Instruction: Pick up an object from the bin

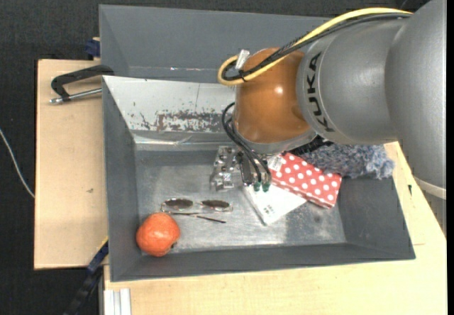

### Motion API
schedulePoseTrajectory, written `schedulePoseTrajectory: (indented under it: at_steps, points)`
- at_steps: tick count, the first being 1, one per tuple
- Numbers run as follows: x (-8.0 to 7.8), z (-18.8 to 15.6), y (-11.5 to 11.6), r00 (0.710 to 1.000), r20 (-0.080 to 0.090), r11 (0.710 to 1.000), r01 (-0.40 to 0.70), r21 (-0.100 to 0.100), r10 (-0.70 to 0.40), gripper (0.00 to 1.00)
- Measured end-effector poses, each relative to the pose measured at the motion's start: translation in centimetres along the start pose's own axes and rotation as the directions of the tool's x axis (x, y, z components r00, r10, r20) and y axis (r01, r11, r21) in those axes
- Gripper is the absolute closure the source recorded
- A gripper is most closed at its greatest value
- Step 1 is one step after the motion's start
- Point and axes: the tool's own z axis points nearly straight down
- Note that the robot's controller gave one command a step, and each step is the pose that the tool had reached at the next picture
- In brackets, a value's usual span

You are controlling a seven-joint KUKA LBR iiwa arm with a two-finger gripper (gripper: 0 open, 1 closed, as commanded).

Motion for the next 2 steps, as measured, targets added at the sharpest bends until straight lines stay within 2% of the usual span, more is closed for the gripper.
schedulePoseTrajectory:
  at_steps: [1, 2]
  points:
    - [0.8, -6.7, -0.7, 0.999, 0.015, 0.999, 0.043, -0.001, -0.043, 1.0]
    - [-0.5, 0.4, 0.6, 0.999, 0.004, 0.999, 0.045, -0.001, -0.045, 0.0]
